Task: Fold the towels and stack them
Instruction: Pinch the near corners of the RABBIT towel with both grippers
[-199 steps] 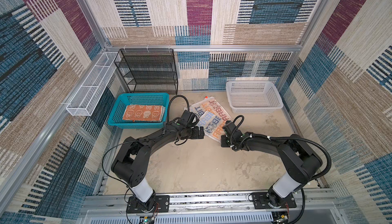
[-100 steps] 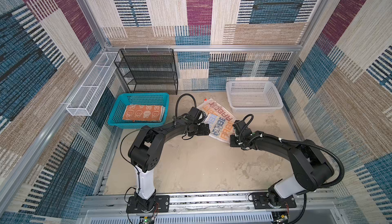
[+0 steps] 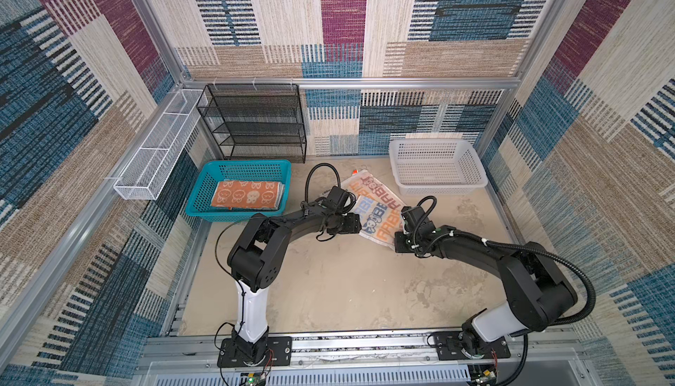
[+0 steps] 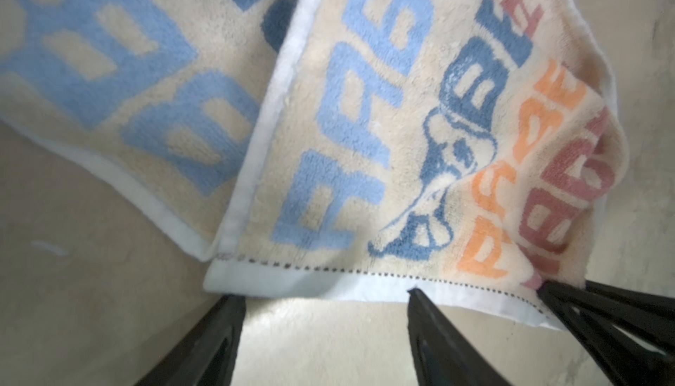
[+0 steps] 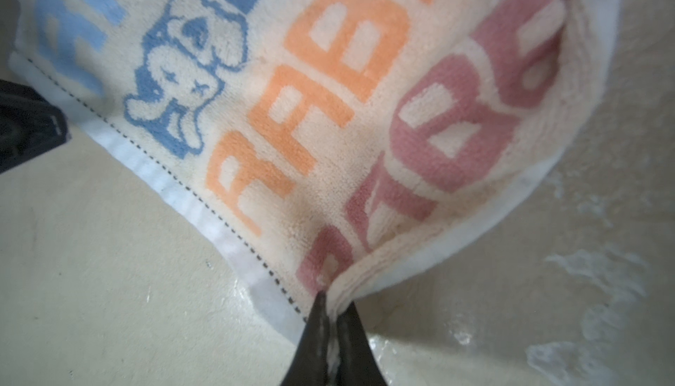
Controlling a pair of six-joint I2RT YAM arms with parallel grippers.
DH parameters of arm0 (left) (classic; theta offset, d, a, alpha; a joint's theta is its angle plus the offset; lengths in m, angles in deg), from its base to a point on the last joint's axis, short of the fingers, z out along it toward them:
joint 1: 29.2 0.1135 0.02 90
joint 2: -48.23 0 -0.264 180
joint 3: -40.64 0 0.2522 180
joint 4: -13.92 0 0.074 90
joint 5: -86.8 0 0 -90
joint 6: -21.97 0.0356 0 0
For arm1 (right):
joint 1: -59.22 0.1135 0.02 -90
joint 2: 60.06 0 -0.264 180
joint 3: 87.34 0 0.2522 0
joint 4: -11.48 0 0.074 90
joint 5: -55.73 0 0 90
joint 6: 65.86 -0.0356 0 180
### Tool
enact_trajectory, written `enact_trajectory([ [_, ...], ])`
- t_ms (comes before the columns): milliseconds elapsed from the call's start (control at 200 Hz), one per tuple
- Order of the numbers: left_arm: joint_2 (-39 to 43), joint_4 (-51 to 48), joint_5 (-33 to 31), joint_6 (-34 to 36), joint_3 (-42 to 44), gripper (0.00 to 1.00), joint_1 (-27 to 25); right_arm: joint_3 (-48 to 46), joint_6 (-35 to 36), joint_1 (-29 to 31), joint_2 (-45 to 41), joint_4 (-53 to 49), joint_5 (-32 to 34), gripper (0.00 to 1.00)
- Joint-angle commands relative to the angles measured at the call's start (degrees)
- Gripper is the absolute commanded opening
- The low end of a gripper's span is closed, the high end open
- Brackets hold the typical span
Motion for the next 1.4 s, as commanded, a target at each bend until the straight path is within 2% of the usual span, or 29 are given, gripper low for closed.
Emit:
enact_trajectory([
  [0,-1.80,-0.81,-1.59,-0.87,-0.13,0.68,0.12,-0.47,0.37,-0.17,-0.95,1.27,-0.55,0.11],
  [265,-1.67,-0.13,-5.57,0.01,0.39,0.58,0.40,-1.17,0.93,-0.50,-2.77,0.85,-0.40,0.12],
  [361,-1.08,0.34,-6.63,0.10,1.42,0.50,0.41,-1.26,1.02,-0.65,-3.15,0.89,-0.52,0.12],
  [641,0.08,0.89,-8.50,0.21,3.56,0.56,0.80,-1.72,1.36,-1.05,-3.78,1.24,-0.86,0.13],
  [876,-1.25,2.77,-7.18,-0.54,3.16,0.52,0.85,-1.39,1.38,-1.05,-3.80,1.09,-1.22,0.14],
  [1007,-0.77,3.06,-7.10,-0.43,3.67,0.37,0.85,-1.52,1.47,-1.05,-3.82,0.94,-1.34,0.14],
  [1132,0.04,3.75,-6.28,-0.77,5.12,0.23,0.85,-1.54,1.41,-1.05,-3.81,0.83,-1.25,0.19],
  [1302,1.36,4.14,-5.19,-1.08,6.88,0.11,0.76,-2.17,1.01,-1.05,-3.34,1.03,-2.73,0.28],
  [1397,2.09,4.39,-4.52,-1.22,7.90,0.05,0.67,-3.97,0.27,-1.05,-4.25,1.62,-4.34,0.36],
])
